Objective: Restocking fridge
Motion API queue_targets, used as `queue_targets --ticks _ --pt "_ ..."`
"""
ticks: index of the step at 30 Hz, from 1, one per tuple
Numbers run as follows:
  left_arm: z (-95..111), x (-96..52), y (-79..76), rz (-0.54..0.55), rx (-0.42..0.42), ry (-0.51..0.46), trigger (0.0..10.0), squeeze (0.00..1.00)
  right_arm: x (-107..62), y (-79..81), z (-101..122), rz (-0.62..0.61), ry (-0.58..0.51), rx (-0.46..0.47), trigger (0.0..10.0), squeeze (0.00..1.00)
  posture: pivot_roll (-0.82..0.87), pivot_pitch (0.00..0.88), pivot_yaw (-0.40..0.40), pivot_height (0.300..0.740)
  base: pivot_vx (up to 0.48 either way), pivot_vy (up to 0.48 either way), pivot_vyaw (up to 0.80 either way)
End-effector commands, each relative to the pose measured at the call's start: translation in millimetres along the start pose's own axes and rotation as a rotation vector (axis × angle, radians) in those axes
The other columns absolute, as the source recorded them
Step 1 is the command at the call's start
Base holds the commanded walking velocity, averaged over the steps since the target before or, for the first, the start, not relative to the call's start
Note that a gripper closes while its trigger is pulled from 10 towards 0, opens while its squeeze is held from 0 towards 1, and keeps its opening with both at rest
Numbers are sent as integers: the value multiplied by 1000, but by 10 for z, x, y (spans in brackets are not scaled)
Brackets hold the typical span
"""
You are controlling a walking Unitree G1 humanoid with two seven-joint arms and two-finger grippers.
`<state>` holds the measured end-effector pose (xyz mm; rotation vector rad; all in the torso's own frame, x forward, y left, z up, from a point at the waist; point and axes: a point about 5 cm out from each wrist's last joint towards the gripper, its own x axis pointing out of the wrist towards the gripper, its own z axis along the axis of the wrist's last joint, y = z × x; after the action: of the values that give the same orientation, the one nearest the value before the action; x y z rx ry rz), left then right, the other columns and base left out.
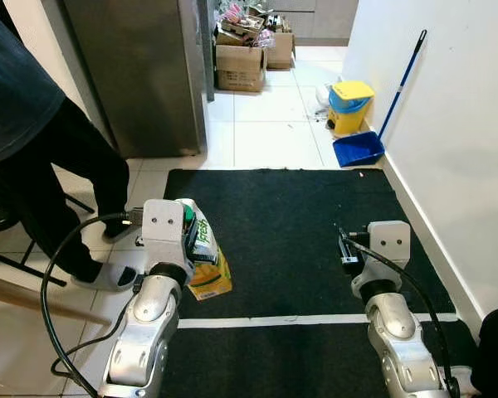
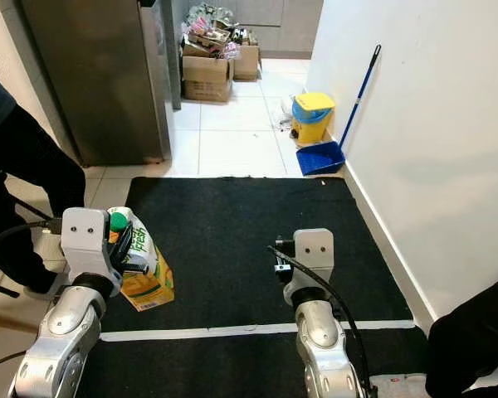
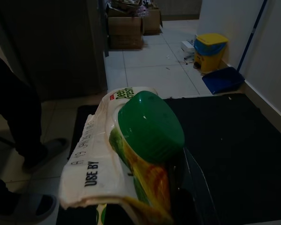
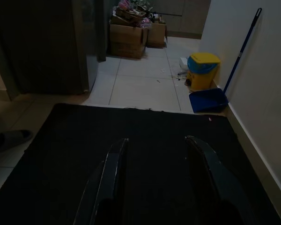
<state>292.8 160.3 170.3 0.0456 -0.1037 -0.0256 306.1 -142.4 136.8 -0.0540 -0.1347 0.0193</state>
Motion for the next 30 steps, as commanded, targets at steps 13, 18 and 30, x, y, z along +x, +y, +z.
queue_targets --ticks 13,18,30 --pt "8 0 -32 -5 -8 -19 10000 0 -3 -12 17 -5 -9 -1 10000 0 -84 154 0 740 0 0 0" --pt "9 3 -33 -6 -7 -21 10000 0 0 -12 16 -5 -8 -1 10000 0 -85 154 -1 740 187 0 0" --pt "14 7 -44 -9 -4 -25 10000 0 0 -6 14 -3 -7 -2 10000 0 -85 154 -1 740 437 0 0"
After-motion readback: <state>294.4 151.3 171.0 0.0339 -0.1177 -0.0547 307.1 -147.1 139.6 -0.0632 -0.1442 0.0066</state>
